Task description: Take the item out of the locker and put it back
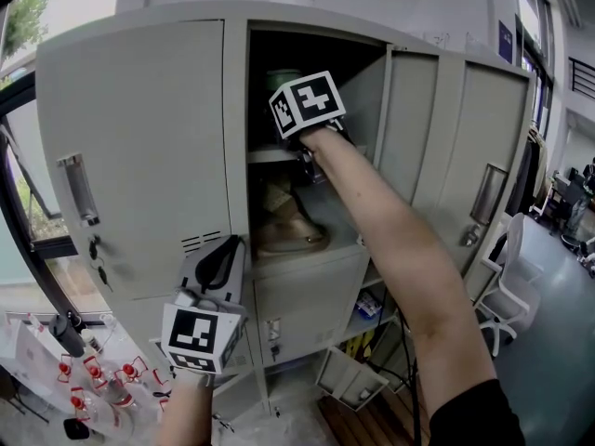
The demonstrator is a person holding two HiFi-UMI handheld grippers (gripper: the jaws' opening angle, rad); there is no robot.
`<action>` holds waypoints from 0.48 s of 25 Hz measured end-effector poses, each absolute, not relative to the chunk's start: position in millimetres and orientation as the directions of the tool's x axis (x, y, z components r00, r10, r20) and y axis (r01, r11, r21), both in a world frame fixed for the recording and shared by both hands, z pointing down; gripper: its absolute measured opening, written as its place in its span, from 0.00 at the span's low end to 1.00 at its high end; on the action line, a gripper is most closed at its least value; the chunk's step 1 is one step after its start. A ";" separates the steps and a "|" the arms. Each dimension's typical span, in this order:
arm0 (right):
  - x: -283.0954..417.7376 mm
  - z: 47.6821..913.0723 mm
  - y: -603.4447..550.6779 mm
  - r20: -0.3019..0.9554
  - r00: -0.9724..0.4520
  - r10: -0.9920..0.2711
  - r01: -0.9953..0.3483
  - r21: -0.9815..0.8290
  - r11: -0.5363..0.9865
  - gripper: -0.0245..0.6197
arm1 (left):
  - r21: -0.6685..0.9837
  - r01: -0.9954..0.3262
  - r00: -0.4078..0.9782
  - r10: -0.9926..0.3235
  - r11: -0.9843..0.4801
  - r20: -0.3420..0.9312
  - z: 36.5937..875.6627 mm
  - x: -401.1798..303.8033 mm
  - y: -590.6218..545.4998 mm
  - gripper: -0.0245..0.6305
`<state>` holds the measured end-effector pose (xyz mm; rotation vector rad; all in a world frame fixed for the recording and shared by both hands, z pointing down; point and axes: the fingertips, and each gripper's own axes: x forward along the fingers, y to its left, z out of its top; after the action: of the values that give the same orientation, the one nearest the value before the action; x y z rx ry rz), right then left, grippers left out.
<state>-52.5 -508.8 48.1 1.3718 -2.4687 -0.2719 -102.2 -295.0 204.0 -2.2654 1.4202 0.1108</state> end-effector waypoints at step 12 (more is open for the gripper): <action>-39.4 45.9 -485.0 0.145 -0.556 -0.819 -0.776 0.262 0.573 0.69 | -0.343 -0.866 0.472 -0.825 -0.365 -0.312 197.2 -93.3 -282.9 0.06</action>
<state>-39.4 -485.0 45.9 1.3223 -2.5564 -0.2440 -93.3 -282.9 197.2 -2.2645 1.4056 0.1193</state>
